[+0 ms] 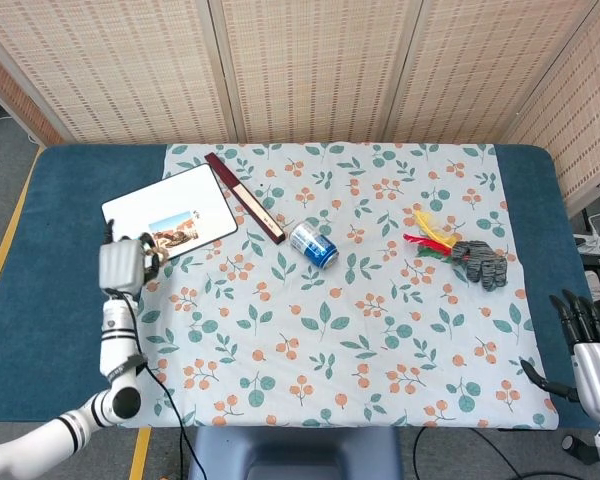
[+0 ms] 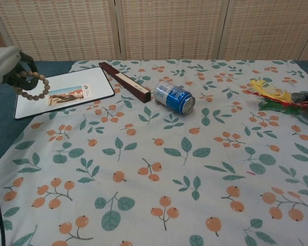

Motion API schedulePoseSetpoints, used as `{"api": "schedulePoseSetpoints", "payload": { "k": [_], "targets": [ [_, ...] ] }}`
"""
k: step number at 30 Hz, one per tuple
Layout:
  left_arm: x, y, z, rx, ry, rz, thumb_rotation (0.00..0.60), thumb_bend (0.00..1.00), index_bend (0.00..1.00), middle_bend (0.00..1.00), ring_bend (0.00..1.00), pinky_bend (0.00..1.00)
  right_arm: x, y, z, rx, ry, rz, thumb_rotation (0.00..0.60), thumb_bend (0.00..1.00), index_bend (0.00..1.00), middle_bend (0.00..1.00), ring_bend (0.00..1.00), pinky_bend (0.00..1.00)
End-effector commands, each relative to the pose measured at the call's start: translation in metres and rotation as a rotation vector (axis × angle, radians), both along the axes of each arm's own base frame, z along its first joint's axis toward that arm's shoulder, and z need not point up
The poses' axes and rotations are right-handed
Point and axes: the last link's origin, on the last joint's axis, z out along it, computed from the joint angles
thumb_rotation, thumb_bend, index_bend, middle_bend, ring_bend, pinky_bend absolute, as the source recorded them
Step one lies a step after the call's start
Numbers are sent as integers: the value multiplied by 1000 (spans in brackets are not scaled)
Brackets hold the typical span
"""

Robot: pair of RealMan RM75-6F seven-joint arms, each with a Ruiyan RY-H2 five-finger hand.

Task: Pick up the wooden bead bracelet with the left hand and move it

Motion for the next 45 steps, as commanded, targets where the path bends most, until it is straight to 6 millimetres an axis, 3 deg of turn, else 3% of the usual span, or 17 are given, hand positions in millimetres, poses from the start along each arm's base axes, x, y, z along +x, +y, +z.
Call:
{"api": "schedulePoseSetpoints", "payload": {
  "k": [1, 4, 7, 9, 13, 17, 22, 25, 28, 31, 36, 45],
  "targets": [
    [-31, 45, 59, 158, -265, 374, 600, 810, 768, 832, 480, 40, 0, 0, 1, -1, -2, 1, 397, 152, 0, 0, 0, 0],
    [-32, 47, 73, 69, -570, 514, 600, 813, 779, 851, 489, 57, 0, 0, 0, 3, -1, 2, 397, 152, 0, 0, 0, 0],
    [-17, 43, 92, -16, -1143, 586, 600, 802, 761, 846, 489, 64, 1, 0, -2, 9, -2, 5, 395, 151, 0, 0, 0, 0],
    [-8, 40, 105, -63, -1438, 567, 600, 776, 736, 818, 482, 58, 1, 0, -2, 9, 0, 6, 395, 151, 0, 0, 0, 0],
    [-1, 31, 114, -137, -1695, 463, 585, 734, 664, 715, 420, 27, 2, 0, -3, 7, 1, 7, 396, 151, 0, 0, 0, 0],
    [9, 18, 109, -222, -1882, 335, 431, 678, 559, 589, 313, 0, 1, -1, -5, 24, -3, 5, 396, 151, 0, 0, 0, 0],
    [1, 4, 102, -331, -1860, 227, 237, 564, 491, 504, 220, 0, 1, -1, -8, 38, -5, 2, 396, 152, 0, 0, 0, 0],
    [-5, 1, 104, -397, -1885, 193, 187, 543, 484, 502, 212, 0, 0, -2, -8, 44, -7, -1, 396, 152, 0, 0, 0, 0],
    [-16, 1, 106, -455, -1827, 191, 164, 509, 459, 501, 204, 0, 0, -2, -10, 53, -7, -2, 396, 152, 0, 0, 0, 0],
    [-26, 3, 104, -458, -1665, 207, 138, 460, 468, 503, 203, 0, 1, -3, -12, 65, -7, -3, 397, 151, 0, 0, 0, 0],
    [-33, -10, 88, -444, -1492, 220, 110, 408, 507, 524, 207, 0, 0, -3, -16, 77, -2, -7, 395, 151, 0, 0, 0, 0],
    [-37, -21, 64, -454, -1304, 226, 92, 466, 564, 549, 218, 0, 1, -4, -17, 74, 3, -8, 396, 152, 0, 0, 0, 0]
  ]
}}
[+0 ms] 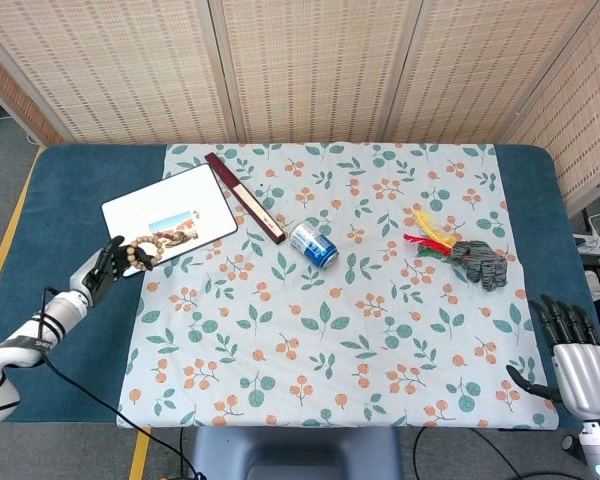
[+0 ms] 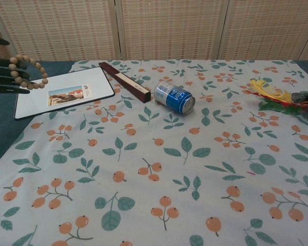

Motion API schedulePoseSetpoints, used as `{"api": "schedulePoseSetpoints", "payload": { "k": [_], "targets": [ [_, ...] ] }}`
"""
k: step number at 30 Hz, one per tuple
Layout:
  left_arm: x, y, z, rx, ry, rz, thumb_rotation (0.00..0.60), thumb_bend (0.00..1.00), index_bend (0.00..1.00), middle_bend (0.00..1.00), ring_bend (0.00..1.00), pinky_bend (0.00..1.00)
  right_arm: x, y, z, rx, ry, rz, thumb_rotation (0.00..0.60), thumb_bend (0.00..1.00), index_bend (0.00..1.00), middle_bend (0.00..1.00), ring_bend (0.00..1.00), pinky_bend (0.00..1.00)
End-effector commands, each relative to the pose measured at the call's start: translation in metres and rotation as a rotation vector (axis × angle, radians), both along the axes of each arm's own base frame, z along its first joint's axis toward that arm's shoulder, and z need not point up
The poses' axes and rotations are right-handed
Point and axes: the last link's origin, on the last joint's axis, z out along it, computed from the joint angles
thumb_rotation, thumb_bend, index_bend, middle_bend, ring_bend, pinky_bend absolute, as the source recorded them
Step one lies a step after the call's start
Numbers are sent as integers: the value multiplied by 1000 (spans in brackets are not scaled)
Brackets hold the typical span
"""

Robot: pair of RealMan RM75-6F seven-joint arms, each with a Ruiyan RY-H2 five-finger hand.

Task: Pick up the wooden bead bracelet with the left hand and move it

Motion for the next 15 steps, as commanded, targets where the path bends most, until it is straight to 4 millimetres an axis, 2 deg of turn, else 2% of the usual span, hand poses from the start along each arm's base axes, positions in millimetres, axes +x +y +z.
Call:
{"api": "schedulePoseSetpoints", "payload": {
  "k": [1, 4, 10, 15],
  "targets": [
    [-3, -7, -12, 0, 21, 20, 96, 490, 568, 549, 219, 0, 0, 0, 0, -3, -1, -1, 396, 152, 0, 0, 0, 0],
    [-4, -8, -16, -17, 19, 26, 134, 558, 570, 547, 219, 0, -1, 0, 0, -4, -1, -3, 396, 152, 0, 0, 0, 0],
    [-5, -7, -19, -28, 24, 29, 165, 575, 578, 547, 219, 0, -1, 0, 1, -3, 0, -5, 396, 152, 0, 0, 0, 0],
    [-3, -8, -20, -31, 30, 20, 240, 633, 577, 546, 219, 0, 0, 0, 1, -7, -1, -6, 396, 152, 0, 0, 0, 0]
  ]
}}
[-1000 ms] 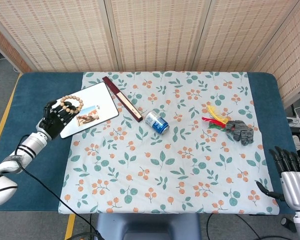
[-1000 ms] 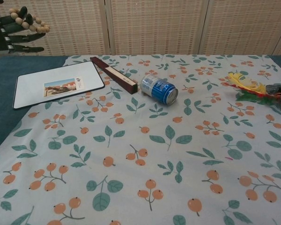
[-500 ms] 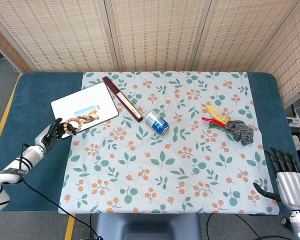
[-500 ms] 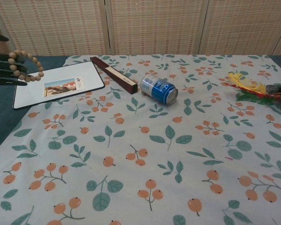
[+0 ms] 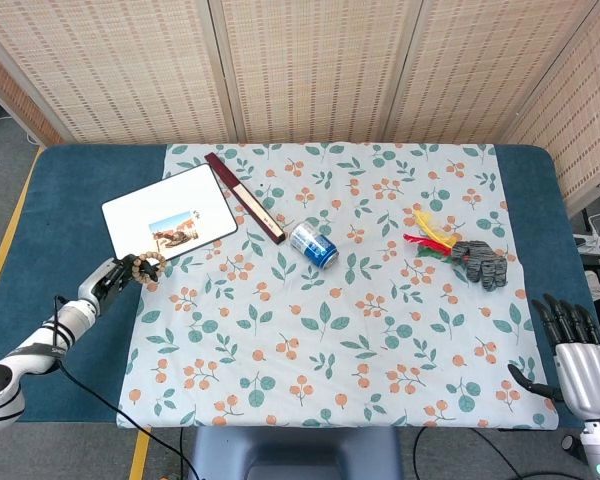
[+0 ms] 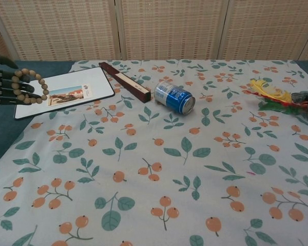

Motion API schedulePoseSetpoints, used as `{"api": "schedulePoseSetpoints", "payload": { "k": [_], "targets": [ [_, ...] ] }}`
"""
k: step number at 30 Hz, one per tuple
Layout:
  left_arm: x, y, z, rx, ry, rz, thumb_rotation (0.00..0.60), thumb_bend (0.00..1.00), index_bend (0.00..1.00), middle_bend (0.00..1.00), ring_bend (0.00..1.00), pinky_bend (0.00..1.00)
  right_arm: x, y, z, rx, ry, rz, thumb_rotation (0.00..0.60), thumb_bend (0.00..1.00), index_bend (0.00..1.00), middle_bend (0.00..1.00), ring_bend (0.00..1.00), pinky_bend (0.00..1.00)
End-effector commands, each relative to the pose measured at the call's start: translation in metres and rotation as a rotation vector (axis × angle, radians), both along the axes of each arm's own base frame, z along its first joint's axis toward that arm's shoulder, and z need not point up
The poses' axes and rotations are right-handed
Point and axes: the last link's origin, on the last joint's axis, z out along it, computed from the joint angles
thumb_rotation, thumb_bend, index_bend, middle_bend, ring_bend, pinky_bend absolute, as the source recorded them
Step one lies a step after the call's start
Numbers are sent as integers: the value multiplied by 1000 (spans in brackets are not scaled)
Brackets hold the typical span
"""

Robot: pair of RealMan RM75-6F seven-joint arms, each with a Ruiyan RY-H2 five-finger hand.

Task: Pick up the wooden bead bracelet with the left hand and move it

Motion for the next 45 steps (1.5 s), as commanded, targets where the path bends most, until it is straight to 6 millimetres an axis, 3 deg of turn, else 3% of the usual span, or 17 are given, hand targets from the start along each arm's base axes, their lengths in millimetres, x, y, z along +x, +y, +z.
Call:
{"api": "schedulePoseSetpoints", "payload": {
  "k": [1, 9, 11, 14, 17, 28, 30, 32, 35, 38, 41, 45],
  "targets": [
    [2, 0, -1, -3, -1, -5, 265, 634, 572, 545, 219, 0, 0, 0, 0, -2, 0, -1, 396, 151, 0, 0, 0, 0],
    [4, -1, -5, -12, 8, -14, 449, 657, 568, 544, 219, 0, 1, 1, 3, -19, -3, 12, 396, 152, 0, 0, 0, 0],
    [3, -1, -8, -17, 13, -11, 532, 735, 573, 544, 219, 0, 2, 2, 5, -25, -5, 17, 396, 151, 0, 0, 0, 0],
    [3, 0, -10, -20, 1, 6, 587, 877, 586, 545, 223, 0, 2, 2, 7, -35, -5, 19, 397, 152, 0, 0, 0, 0],
    [4, -1, -13, -28, -28, 27, 600, 994, 594, 547, 227, 0, 2, 3, 8, -39, -7, 18, 396, 151, 0, 0, 0, 0],
    [13, -3, -14, -57, -76, 14, 600, 1000, 553, 540, 228, 0, 1, 2, 8, -39, -7, 14, 397, 152, 0, 0, 0, 0],
    [15, -5, -14, -45, -96, 16, 534, 980, 531, 533, 227, 0, 1, 2, 8, -38, -7, 14, 397, 152, 0, 0, 0, 0],
    [17, -7, -14, -39, -115, 16, 407, 820, 510, 525, 227, 0, 1, 2, 8, -38, -8, 14, 397, 152, 0, 0, 0, 0],
    [19, -9, -13, -42, -116, -2, 277, 573, 500, 518, 227, 0, 1, 2, 8, -36, -9, 12, 396, 151, 0, 0, 0, 0],
    [21, -11, -14, -54, -134, -12, 178, 466, 491, 506, 227, 0, 1, 2, 8, -35, -9, 12, 396, 152, 0, 0, 0, 0],
    [21, -11, -16, -65, -139, -19, 122, 426, 483, 494, 223, 0, 1, 2, 9, -37, -8, 11, 395, 152, 0, 0, 0, 0],
    [20, -12, -17, -74, -134, -26, 104, 422, 482, 492, 220, 0, 1, 2, 9, -39, -9, 10, 395, 152, 0, 0, 0, 0]
  ]
}}
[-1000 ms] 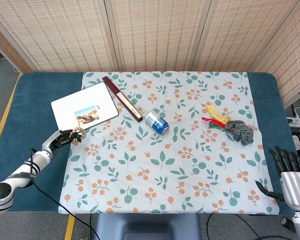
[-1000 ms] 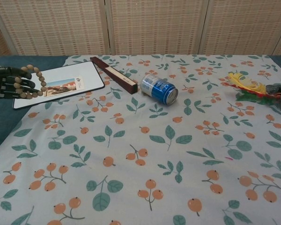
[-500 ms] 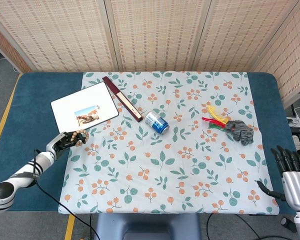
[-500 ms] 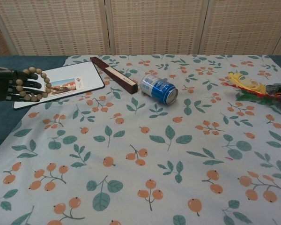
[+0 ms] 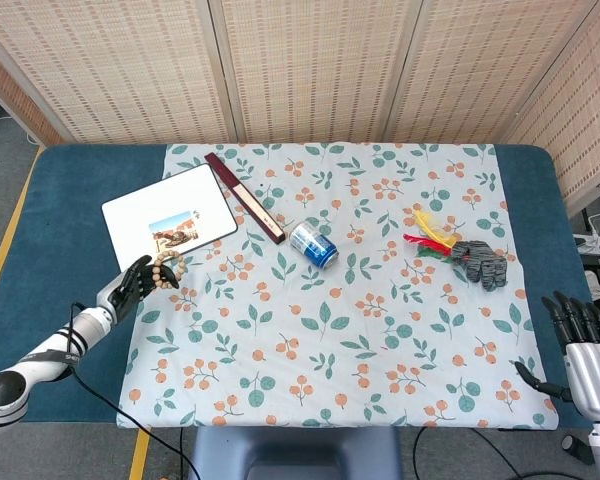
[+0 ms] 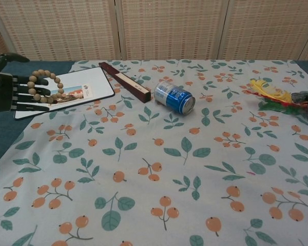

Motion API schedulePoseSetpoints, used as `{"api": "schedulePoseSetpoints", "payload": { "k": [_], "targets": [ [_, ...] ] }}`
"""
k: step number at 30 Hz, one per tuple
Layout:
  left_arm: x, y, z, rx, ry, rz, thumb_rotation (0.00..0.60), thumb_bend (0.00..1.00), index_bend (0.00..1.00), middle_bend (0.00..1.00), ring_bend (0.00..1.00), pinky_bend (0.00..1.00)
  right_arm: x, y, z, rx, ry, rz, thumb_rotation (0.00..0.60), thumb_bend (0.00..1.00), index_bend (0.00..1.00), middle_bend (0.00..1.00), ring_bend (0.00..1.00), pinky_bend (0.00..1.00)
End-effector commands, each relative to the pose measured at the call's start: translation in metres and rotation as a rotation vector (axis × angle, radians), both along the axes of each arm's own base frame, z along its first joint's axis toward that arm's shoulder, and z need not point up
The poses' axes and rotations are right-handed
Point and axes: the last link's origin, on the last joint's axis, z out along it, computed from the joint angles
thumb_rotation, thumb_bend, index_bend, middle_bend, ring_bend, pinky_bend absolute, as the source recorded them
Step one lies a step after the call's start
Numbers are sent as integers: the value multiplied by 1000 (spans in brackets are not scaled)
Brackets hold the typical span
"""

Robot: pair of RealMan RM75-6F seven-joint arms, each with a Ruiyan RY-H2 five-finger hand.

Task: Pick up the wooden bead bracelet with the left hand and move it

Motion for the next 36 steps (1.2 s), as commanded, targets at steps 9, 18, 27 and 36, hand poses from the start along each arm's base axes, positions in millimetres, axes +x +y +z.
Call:
{"api": "schedulePoseSetpoints", "payload": {
  "k": [9, 18, 27, 36],
  "targets": [
    [2, -4, -3, -2, -14, 10, 304, 529, 619, 518, 225, 0, 0, -1, 0, 5, -2, -3, 396, 152, 0, 0, 0, 0],
    [2, -6, -5, -10, -4, 17, 575, 671, 680, 533, 234, 0, 0, 0, 1, -3, -2, 1, 396, 152, 0, 0, 0, 0],
    [9, -13, -7, -27, -19, -1, 599, 1000, 621, 523, 234, 0, 1, 2, 3, -7, -6, 5, 397, 151, 0, 0, 0, 0],
    [5, -57, -45, 116, 458, -299, 600, 1000, 577, 488, 223, 0, 3, 3, 3, -5, -7, 11, 397, 152, 0, 0, 0, 0]
  ]
}}
